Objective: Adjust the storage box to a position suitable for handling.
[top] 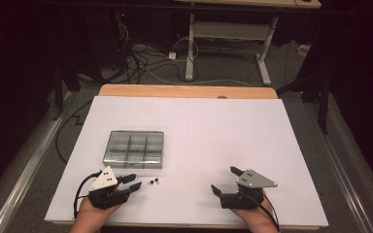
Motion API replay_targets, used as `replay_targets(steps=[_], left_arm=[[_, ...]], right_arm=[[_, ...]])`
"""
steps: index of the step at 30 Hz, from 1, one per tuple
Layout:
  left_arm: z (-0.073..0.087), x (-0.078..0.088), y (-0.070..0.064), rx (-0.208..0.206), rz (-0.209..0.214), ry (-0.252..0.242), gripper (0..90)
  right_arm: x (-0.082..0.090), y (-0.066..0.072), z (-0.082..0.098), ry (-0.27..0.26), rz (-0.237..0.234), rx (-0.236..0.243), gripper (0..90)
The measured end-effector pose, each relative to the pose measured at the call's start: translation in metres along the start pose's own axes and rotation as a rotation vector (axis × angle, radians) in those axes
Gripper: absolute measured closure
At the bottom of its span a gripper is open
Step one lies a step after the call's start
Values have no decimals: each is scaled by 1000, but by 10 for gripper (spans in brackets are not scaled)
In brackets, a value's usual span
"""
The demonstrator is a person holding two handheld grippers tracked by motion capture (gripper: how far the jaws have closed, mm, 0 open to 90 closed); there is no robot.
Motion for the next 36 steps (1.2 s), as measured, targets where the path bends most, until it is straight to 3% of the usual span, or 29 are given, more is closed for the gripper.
replay_targets(steps=[2, 7, 12, 15, 21, 27, 34, 36], left_arm=[[-1, -1, 0, -3, -2, 10, 625], [-9, -19, -9, -40, 11, 86, 638], [-16, -35, -14, -80, -5, 152, 634], [-18, -40, -17, -108, -13, 180, 643], [-18, -42, -19, -118, -34, 195, 740], [-17, -42, -20, -121, -40, 192, 786], [-14, -33, -13, -81, -38, 175, 787], [-11, -23, -6, -53, -51, 155, 787]], right_arm=[[-8, 7, -4, 8, -39, 7, 177], [-29, 26, -17, 21, -131, 9, 392], [-57, 47, -38, 30, -215, 40, 601], [-74, 55, -54, 22, -237, 46, 688], [-107, 69, -67, 87, -259, 84, 715], [-122, 73, -75, 105, -275, 83, 736], [-132, 78, -77, 136, -290, 94, 740], [-136, 81, -78, 153, -305, 101, 734]])
Point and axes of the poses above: each handheld gripper's, and its own axes: x roughly backward along the jaws, z roughly out of its underside, y roughly to its left, the point moved 1 cm from there along -x, roughly forward along the jaws, and after that the axes turned 9 degrees about x, right-handed, at the moved point
